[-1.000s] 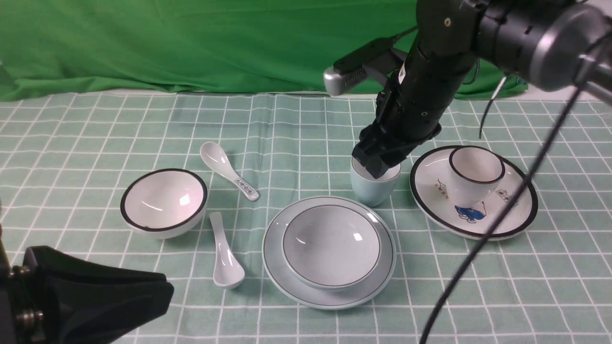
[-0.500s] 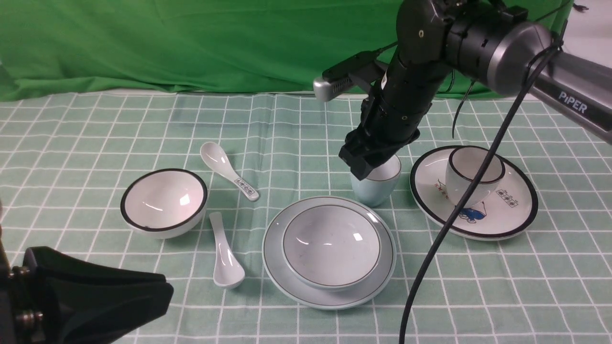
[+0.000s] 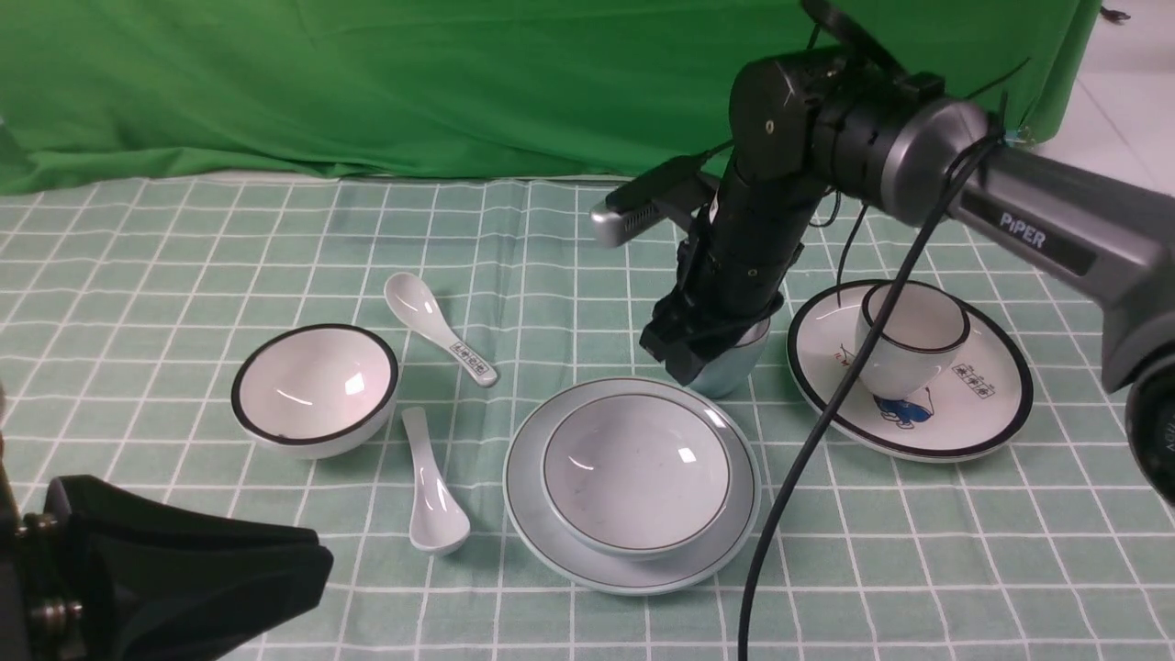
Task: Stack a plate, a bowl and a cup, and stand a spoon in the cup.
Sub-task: Use the right arm to grab a blue teacup, then use the right arm to put the blue teacup into the blue rice bowl in the middle
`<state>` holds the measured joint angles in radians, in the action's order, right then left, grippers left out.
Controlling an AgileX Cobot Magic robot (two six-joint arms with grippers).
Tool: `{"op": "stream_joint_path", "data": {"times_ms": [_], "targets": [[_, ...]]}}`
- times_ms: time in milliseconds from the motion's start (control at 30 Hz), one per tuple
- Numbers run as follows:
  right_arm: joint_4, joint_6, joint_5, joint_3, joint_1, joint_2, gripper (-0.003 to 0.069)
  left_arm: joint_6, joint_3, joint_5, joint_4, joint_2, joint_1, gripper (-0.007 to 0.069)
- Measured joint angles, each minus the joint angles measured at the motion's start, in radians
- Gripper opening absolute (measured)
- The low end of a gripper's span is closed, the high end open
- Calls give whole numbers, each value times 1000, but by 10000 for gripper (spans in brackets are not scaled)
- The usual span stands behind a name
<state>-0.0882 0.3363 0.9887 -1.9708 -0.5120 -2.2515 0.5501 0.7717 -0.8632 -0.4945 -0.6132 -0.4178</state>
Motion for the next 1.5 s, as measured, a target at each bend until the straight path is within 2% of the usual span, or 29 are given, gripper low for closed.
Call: {"op": "stream_joint_path", "data": {"times_ms": [100,200,300,567,700,867,1200,1500], "targets": [[0,13,6,1,0,-1,269,0,0,-3,0,0,0,9],[1,24,18,0,0,-1,127,0,0,-6,0,0,0,9],[7,29,34,0,0,6,81,0,0,-8,6,0,0,9],[9,-14,137,2,-56,152,81,0,0,-9,52,0,0,9],[4,-58,139,32,-174,236,81,0,0,-9,63,0,0,9],[-6,-89,126,161,-250,233,81,0,0,-15,65,0,0,9],[7,-114,-5,261,-249,219,81,0,0,-28,68,0,0,9],[8,-122,-27,261,-250,182,91,0,0,-24,68,0,0,10]]}}
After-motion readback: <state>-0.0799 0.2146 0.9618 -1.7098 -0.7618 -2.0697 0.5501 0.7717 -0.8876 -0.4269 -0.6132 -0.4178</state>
